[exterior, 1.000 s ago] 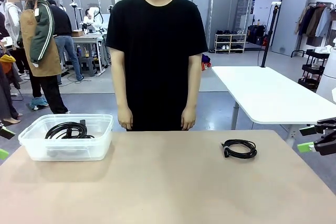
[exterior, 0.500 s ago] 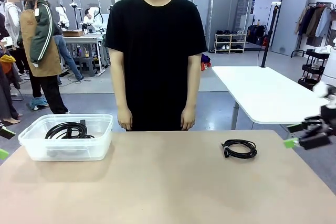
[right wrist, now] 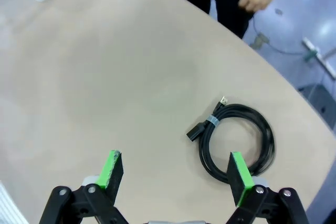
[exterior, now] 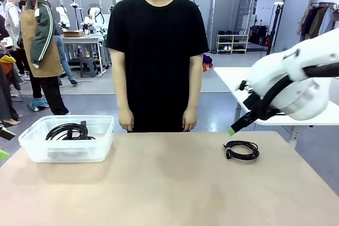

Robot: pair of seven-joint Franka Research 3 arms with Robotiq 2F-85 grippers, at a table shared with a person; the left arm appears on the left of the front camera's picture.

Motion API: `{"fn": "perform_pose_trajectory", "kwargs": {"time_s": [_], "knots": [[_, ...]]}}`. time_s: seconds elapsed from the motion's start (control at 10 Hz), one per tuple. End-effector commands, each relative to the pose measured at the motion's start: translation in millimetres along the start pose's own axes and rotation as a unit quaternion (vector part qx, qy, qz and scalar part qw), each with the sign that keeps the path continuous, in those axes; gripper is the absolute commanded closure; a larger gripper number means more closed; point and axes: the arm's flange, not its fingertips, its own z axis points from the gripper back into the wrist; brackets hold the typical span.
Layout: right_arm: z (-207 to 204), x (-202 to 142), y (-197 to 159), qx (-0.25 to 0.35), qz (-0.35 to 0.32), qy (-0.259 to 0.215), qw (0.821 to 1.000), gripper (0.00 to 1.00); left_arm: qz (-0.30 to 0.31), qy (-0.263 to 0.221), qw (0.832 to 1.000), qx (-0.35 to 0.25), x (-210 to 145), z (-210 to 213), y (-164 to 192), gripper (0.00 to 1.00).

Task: Organize and store the cables.
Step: Place the USB Extension Cable into the Organizing box.

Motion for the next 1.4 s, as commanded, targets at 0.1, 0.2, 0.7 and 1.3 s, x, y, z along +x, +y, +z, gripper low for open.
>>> {"fn": "perform_pose_trajectory", "kwargs": {"time_s": [0.1,0.2,0.7,1.3], "knots": [[-36.2,50.1,-5.7,-0.024,-0.074,0.077,0.994,0.00,0.006,0.002,1.000,0.003,1.8,1.6,-0.6,0.00],[-50.1,57.8,-8.6,-0.028,-0.085,0.090,0.992,0.00,0.006,0.002,1.000,0.003,1.8,1.6,-0.6,0.00],[-114.1,62.0,-31.5,-0.064,-0.190,0.175,0.964,0.00,0.006,0.002,1.000,0.003,1.8,1.6,-0.6,0.00],[-156.8,49.4,-40.2,-0.072,-0.240,0.211,0.945,0.00,0.006,0.002,1.000,0.003,1.8,1.6,-0.6,0.00]]}}
